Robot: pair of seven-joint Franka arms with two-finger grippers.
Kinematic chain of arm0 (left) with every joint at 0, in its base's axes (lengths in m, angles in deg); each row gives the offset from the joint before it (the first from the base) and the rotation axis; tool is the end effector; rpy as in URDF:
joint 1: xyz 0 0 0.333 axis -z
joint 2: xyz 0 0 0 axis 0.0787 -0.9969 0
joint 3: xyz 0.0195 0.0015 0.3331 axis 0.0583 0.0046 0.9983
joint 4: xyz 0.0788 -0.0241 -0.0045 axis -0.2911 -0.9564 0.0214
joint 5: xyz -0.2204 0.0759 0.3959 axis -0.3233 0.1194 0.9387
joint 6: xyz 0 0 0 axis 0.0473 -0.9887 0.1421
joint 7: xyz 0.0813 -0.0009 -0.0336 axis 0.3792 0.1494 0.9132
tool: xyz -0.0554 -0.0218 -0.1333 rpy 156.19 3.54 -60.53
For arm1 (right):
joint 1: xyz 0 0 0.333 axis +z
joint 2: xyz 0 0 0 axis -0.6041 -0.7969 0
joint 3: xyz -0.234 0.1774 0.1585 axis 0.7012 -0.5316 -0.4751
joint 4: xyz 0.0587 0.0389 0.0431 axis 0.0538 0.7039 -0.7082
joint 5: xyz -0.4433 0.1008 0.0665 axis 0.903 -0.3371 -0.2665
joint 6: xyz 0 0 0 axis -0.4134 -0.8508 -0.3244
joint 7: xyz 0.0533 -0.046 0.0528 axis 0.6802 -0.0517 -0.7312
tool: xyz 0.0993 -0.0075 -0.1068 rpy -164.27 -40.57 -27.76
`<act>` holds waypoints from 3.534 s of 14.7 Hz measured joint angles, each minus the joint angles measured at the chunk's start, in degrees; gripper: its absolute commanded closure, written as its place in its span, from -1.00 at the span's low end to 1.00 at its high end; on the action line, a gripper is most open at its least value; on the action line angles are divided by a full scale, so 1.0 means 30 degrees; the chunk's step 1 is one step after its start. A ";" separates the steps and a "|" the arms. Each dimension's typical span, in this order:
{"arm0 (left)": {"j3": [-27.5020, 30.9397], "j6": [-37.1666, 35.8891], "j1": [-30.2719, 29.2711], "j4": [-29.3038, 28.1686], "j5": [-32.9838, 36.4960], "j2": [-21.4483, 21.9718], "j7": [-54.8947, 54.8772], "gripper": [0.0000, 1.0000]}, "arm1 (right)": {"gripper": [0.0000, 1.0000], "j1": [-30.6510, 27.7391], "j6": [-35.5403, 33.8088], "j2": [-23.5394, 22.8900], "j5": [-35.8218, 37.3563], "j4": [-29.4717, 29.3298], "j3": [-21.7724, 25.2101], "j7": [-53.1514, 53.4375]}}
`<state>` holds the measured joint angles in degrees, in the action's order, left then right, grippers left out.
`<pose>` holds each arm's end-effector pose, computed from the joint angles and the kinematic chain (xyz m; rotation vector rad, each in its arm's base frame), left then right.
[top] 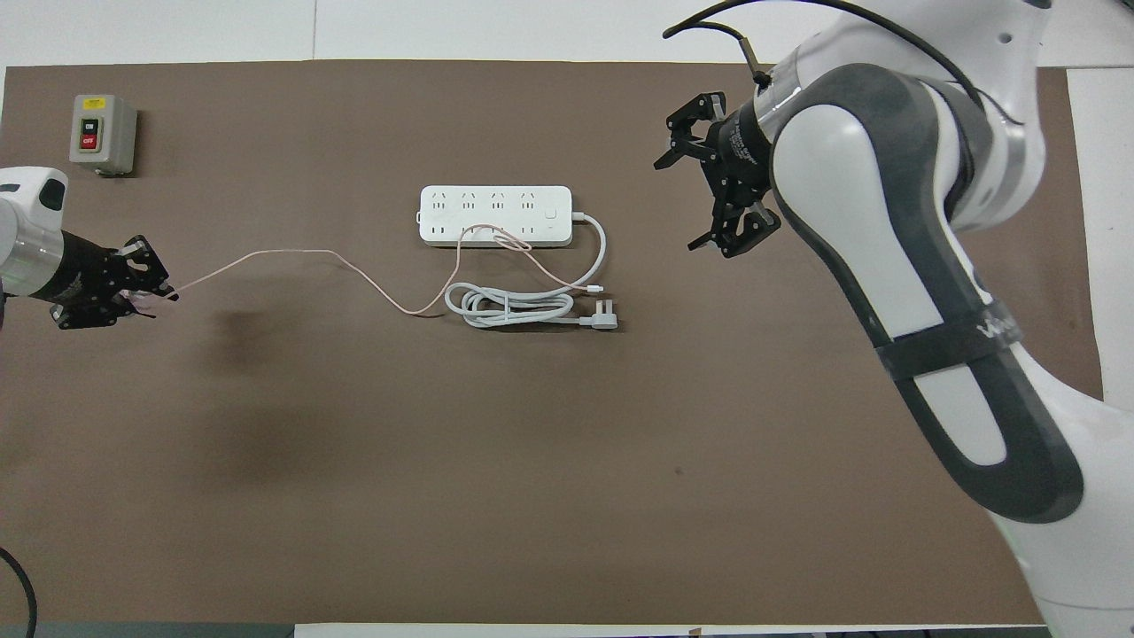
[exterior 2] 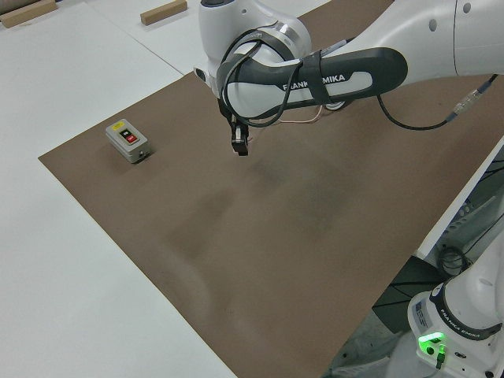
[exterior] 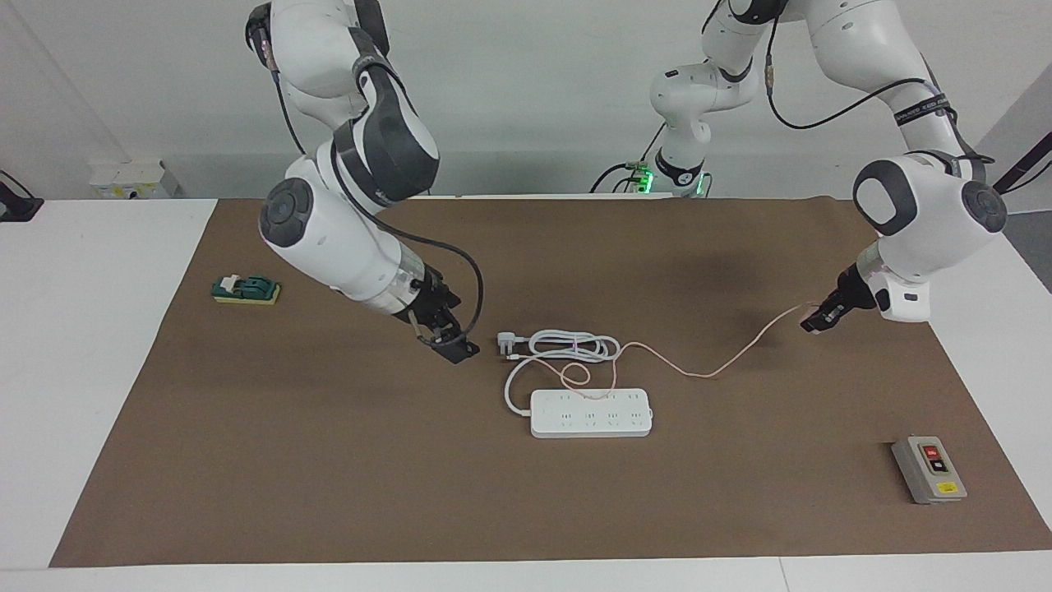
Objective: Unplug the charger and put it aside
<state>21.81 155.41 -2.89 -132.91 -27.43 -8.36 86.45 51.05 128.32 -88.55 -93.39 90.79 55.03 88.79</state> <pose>0.6425 0.0758 0.3228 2.9004 0.9540 -0.2127 0.7320 0.2291 0.4780 -2.3396 1.5811 0.5174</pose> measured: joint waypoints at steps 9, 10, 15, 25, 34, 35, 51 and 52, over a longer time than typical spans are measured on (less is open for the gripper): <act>-0.0019 0.0839 0.0642 -0.1246 0.0002 0.1062 -0.0633 -1.00 | -1.00 -0.2556 -0.3608 0.2805 0.3998 0.0097 0.0033 -1.1093; -0.0019 0.0311 0.0643 -0.0717 0.0002 0.1094 -0.0736 -1.00 | -1.00 -0.2677 -0.3627 0.3063 0.4425 0.0108 0.0033 -1.2434; -0.0035 -0.2908 0.1010 0.2085 0.0651 0.1113 -0.2289 -1.00 | -1.00 -0.3092 -0.3699 0.4415 0.6378 0.0568 0.0043 -1.8846; -0.0114 -0.8006 0.1916 0.4456 0.1229 0.2395 -0.6248 -1.00 | -1.00 -0.4561 -0.3478 0.7864 0.8529 0.3763 0.0057 -2.7590; -0.0144 -0.9756 0.1944 0.4837 0.1248 0.3389 -0.7905 -1.00 | -1.00 -0.4806 -0.1085 1.0968 0.8549 0.8741 0.0672 -2.7140; -0.0144 -0.9801 0.1945 0.4728 0.1248 0.3530 -0.8081 -1.00 | -1.00 -0.4813 -0.1089 1.0968 0.8549 0.8741 0.0671 -2.7043; 0.0224 -0.8228 0.2406 0.4491 0.1346 0.3708 -0.9285 -1.00 | -1.00 -0.4813 -0.2259 1.0964 0.8921 0.8406 0.0591 -2.7057; 0.0231 -0.8225 0.2406 0.4493 0.1348 0.3708 -0.9291 -1.00 | -1.00 -0.4812 -0.2458 1.0964 0.8921 0.8402 0.0585 -2.7079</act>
<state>22.51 130.73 4.33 -119.43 -23.38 2.77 58.58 36.61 120.95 -55.66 -66.63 116.00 56.79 7.56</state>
